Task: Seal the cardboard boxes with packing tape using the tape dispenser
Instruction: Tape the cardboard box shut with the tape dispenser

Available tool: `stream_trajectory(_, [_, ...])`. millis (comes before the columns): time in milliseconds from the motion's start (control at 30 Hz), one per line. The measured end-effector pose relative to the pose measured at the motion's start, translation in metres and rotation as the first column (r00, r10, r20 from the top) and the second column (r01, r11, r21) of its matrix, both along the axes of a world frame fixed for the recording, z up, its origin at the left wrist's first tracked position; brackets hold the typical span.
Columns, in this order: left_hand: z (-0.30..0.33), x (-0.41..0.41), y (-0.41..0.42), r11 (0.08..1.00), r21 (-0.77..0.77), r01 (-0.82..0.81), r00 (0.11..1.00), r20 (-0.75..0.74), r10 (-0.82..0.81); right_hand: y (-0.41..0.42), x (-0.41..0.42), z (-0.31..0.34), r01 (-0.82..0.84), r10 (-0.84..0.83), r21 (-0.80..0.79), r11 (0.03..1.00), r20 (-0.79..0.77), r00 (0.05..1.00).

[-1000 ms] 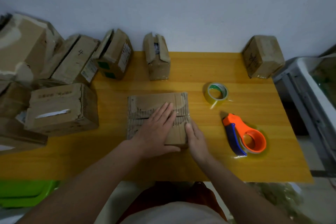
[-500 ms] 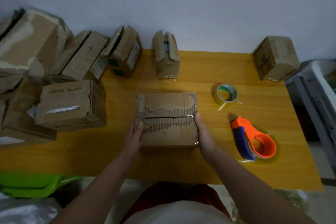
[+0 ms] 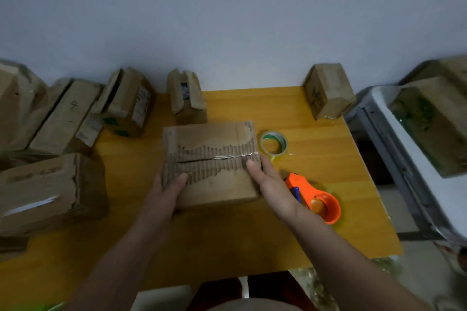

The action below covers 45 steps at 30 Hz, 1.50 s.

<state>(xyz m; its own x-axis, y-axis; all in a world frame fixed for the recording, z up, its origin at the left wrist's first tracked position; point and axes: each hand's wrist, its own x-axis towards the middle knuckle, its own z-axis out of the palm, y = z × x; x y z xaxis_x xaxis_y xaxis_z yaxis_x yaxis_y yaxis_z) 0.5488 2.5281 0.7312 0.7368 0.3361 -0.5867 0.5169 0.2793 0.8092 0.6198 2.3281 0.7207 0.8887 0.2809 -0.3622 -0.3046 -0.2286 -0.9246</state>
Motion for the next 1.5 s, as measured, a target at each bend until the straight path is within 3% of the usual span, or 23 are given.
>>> stream_trajectory(100, [0.029,0.052,-0.026,0.991,0.077,0.111,0.988,0.103,-0.118,-0.035,0.032,0.026,0.174,-0.176,0.036,0.984,0.082,0.981])
stream_trajectory(233, [0.056,0.128,-0.094,0.955,0.123,0.271,0.931,0.220,-0.292,-0.098,0.076,0.039,0.456,-0.454,0.021,0.890,0.136,0.880])
stream_trajectory(400, [0.047,0.200,-0.187,0.917,0.213,0.336,0.908,0.187,-0.376,-0.179,0.108,0.037,0.566,-0.562,0.015,0.824,0.152,0.813])
stream_trajectory(533, [0.022,0.237,-0.220,0.930,0.215,0.298,0.951,0.023,-0.310,-0.229,0.126,0.025,0.549,-0.551,0.060,0.834,0.029,0.834])
stream_trajectory(633, [0.017,0.265,-0.221,0.938,0.225,0.264,0.962,0.002,-0.271,-0.243,0.142,0.021,0.486,-0.486,0.083,0.870,-0.012,0.874])
stream_trajectory(767, [0.016,0.314,-0.204,0.968,0.251,0.018,0.995,0.092,-0.042,-0.228,0.170,0.016,0.504,-0.496,0.152,0.850,-0.095,0.863])
stream_trajectory(867, [0.018,0.349,-0.187,0.953,0.161,-0.258,0.950,0.219,0.220,-0.207,0.190,0.010,0.478,-0.463,0.232,0.847,-0.120,0.878])
stream_trajectory(933, [0.019,0.369,-0.180,0.943,0.145,-0.300,0.930,0.265,0.255,-0.194,0.205,0.006,0.457,-0.447,0.258,0.851,-0.098,0.889])
stream_trajectory(1067, [0.020,0.395,-0.170,0.940,0.282,-0.189,0.935,0.345,0.084,-0.176,0.229,-0.004,0.438,-0.438,0.269,0.858,-0.065,0.897])
stream_trajectory(1200, [0.009,0.398,-0.151,0.913,0.407,-0.039,0.951,0.295,-0.091,-0.161,0.224,-0.020,0.372,-0.363,0.235,0.898,-0.083,0.928])
stream_trajectory(1300, [-0.011,0.385,-0.157,0.900,0.420,0.113,0.975,0.129,-0.182,-0.154,0.216,-0.032,0.358,-0.335,0.219,0.908,-0.138,0.932])
stream_trajectory(1400, [-0.033,0.366,-0.170,0.839,0.425,0.339,0.936,-0.060,-0.348,-0.159,0.225,-0.042,0.395,-0.374,0.165,0.903,-0.147,0.916])
stream_trajectory(1500, [-0.048,0.348,-0.177,0.890,0.278,0.361,0.929,-0.028,-0.368,-0.167,0.238,-0.047,0.400,-0.387,0.122,0.909,-0.116,0.915])
